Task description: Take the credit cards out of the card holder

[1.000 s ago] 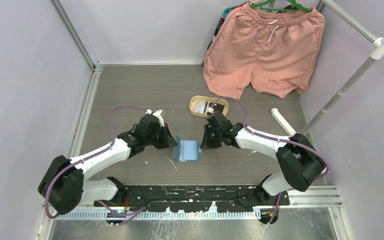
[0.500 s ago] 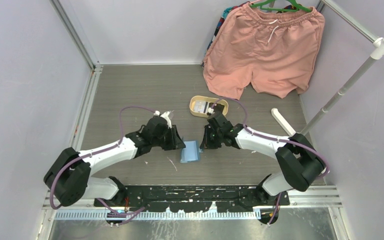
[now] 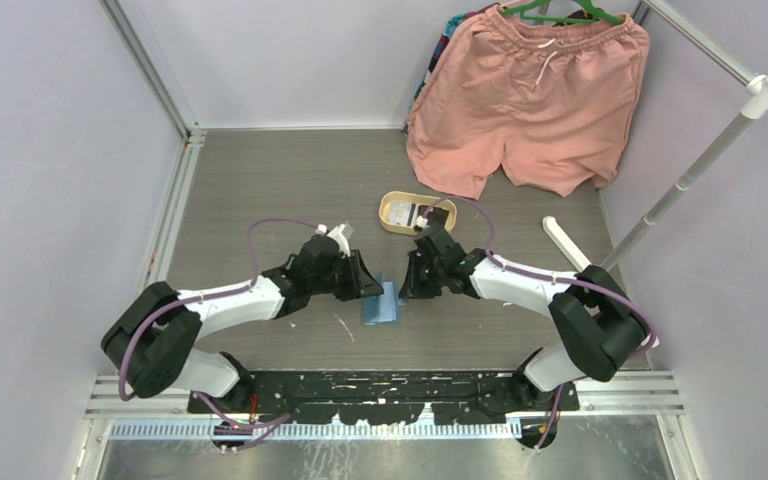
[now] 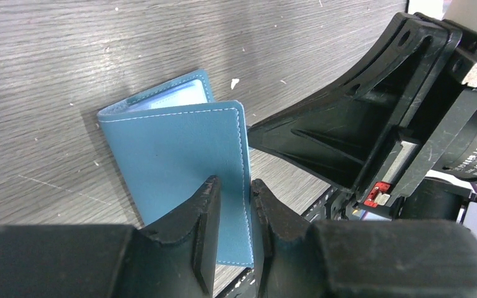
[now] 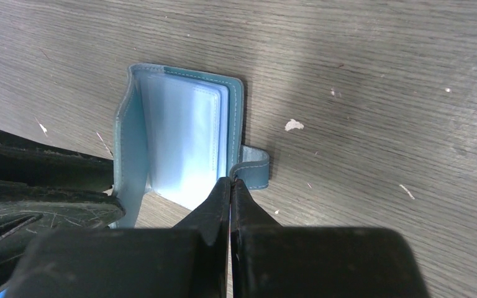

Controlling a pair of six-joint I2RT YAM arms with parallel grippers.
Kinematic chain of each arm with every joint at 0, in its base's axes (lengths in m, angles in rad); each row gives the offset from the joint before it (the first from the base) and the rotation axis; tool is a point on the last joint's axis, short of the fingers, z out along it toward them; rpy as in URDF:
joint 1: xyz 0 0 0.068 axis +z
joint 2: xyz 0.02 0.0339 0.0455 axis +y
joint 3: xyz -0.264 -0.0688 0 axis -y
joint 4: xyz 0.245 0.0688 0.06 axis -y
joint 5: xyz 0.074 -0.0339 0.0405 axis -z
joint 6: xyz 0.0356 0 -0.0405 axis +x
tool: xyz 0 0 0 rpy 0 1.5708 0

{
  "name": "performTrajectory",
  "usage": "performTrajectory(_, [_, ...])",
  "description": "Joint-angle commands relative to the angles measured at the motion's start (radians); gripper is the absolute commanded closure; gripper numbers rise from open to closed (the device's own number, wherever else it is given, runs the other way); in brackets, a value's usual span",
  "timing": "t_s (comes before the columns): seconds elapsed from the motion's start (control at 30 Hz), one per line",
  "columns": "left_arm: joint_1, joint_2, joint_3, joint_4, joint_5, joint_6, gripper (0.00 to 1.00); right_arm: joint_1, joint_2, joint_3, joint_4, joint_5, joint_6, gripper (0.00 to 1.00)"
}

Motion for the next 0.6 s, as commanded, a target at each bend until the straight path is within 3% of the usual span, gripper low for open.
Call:
performTrajectory(0.0, [-0.006, 0.024, -0.009, 0.132, 0.022, -0.028, 0.76, 0.006, 0.003, -0.012, 0.025, -0.006, 0.006, 0.99])
performTrajectory(0.33, [-0.009, 0.082, -0.044, 0.212, -0.002, -0.062, 0.75, 0.005, -0.014, -0.025, 0.029, 0.007, 0.013, 0.99])
performTrajectory(0.57, [-0.009, 0.070, -0.049, 0.229, -0.010, -0.059, 0.57, 0.006, -0.008, -0.021, 0.029, 0.002, 0.012, 0.99])
